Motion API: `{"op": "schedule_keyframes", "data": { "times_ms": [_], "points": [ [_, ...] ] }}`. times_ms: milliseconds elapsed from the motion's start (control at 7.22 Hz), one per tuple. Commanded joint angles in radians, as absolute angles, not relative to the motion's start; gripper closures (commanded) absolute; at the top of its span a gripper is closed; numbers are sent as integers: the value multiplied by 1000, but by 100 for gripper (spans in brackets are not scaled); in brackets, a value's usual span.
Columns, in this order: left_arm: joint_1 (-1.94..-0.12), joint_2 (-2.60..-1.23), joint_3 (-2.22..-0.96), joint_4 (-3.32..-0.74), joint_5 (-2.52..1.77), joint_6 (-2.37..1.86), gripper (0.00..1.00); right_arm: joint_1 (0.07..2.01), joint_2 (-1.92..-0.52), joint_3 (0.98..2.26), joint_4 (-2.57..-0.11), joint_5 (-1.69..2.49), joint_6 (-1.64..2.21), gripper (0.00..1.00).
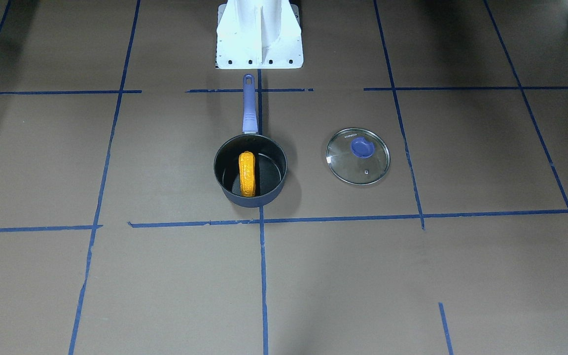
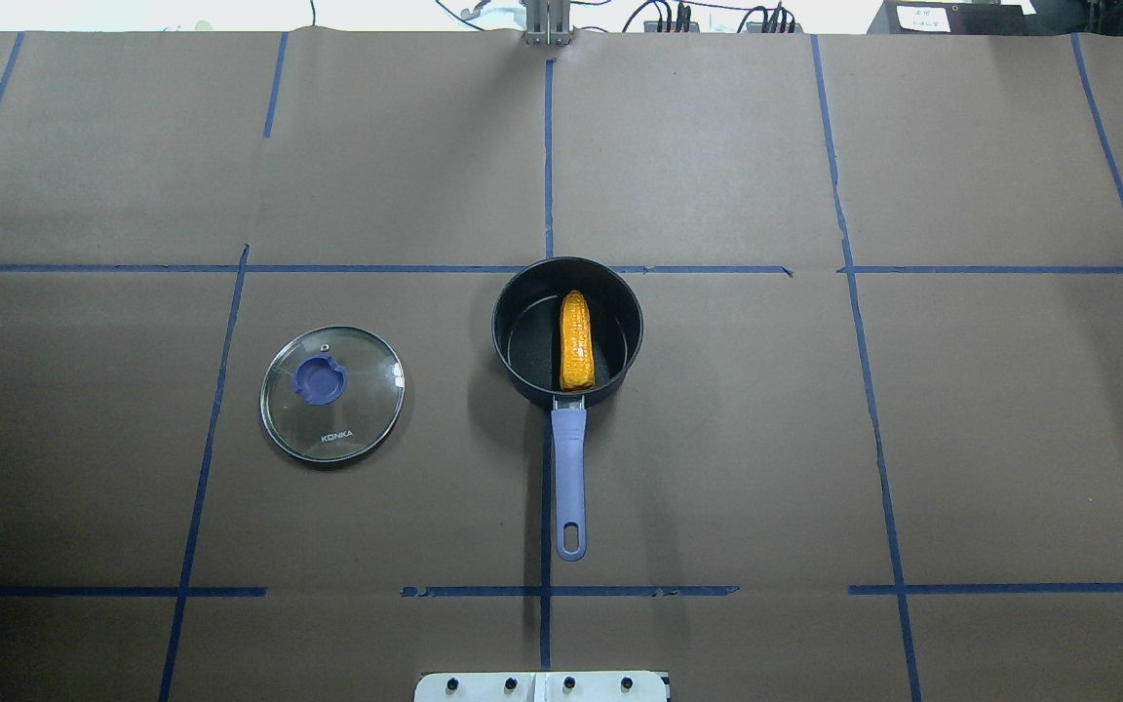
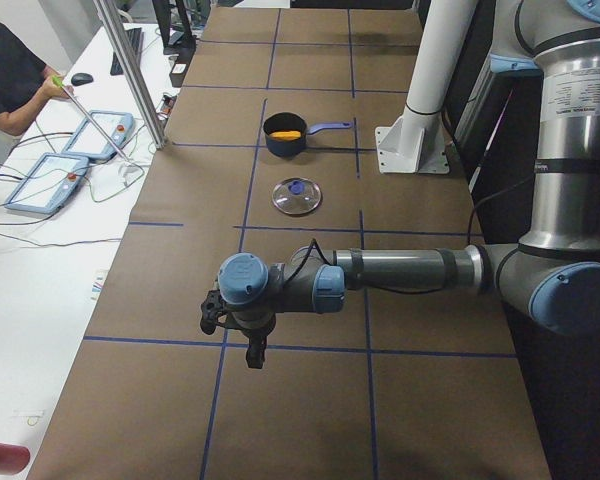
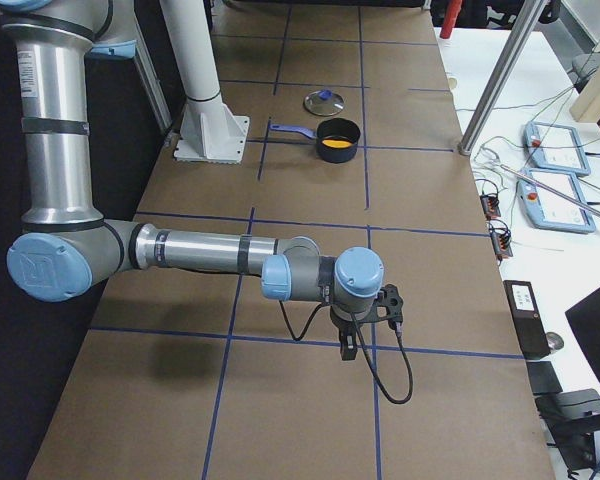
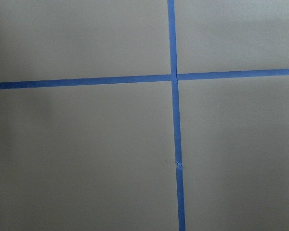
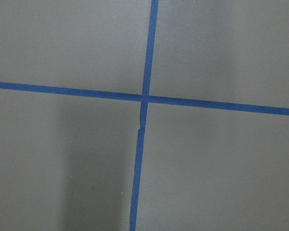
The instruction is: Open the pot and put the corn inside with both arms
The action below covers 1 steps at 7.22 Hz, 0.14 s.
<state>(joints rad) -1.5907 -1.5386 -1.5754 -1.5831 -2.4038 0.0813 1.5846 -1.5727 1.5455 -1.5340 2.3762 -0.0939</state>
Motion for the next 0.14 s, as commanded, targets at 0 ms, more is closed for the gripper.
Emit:
{"op": "schedule_keyframes", "data": {
  "times_ms": [0],
  "points": [
    [-1591, -1540, -1575, -1583, -2404, 81, 0, 1585, -1574, 1546, -1532, 2376, -95, 0]
  ]
}}
